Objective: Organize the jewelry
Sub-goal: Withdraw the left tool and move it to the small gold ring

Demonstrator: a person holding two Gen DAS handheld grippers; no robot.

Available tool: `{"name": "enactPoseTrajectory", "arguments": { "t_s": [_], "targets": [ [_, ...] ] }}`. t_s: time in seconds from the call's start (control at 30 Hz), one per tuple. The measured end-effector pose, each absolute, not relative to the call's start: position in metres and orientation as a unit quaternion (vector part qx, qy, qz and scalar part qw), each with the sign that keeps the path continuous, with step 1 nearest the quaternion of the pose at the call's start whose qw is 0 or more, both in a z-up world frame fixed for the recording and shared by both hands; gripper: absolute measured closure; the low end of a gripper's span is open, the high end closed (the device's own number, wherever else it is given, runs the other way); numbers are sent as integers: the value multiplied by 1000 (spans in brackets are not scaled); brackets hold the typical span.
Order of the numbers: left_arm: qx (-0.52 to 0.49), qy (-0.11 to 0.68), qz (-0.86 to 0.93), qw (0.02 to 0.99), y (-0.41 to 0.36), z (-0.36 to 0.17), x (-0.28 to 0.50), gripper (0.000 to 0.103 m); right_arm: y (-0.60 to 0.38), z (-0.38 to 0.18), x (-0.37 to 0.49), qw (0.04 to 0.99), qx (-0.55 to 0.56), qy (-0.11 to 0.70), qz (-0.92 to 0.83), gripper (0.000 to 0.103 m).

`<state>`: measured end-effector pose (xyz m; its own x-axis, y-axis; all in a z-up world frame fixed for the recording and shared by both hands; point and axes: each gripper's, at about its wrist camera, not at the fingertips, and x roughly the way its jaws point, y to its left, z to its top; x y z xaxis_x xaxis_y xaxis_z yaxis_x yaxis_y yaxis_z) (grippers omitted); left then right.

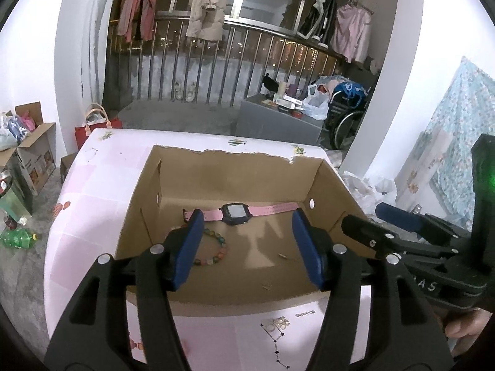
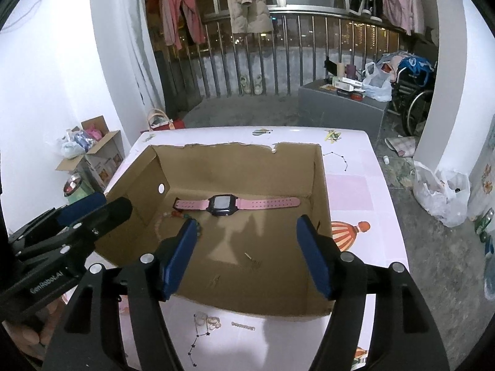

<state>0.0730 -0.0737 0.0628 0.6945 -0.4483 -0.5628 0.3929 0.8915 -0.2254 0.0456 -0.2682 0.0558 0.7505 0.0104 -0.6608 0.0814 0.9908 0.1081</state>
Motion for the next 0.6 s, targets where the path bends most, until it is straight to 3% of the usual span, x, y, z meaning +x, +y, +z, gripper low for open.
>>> {"name": "enactPoseTrajectory", "arguments": {
  "t_s": [0.6],
  "targets": [
    [-27, 319, -232, 918, -49, 49, 19, 45, -269, 48, -9, 936, 72, 344, 7, 37]
  ]
}}
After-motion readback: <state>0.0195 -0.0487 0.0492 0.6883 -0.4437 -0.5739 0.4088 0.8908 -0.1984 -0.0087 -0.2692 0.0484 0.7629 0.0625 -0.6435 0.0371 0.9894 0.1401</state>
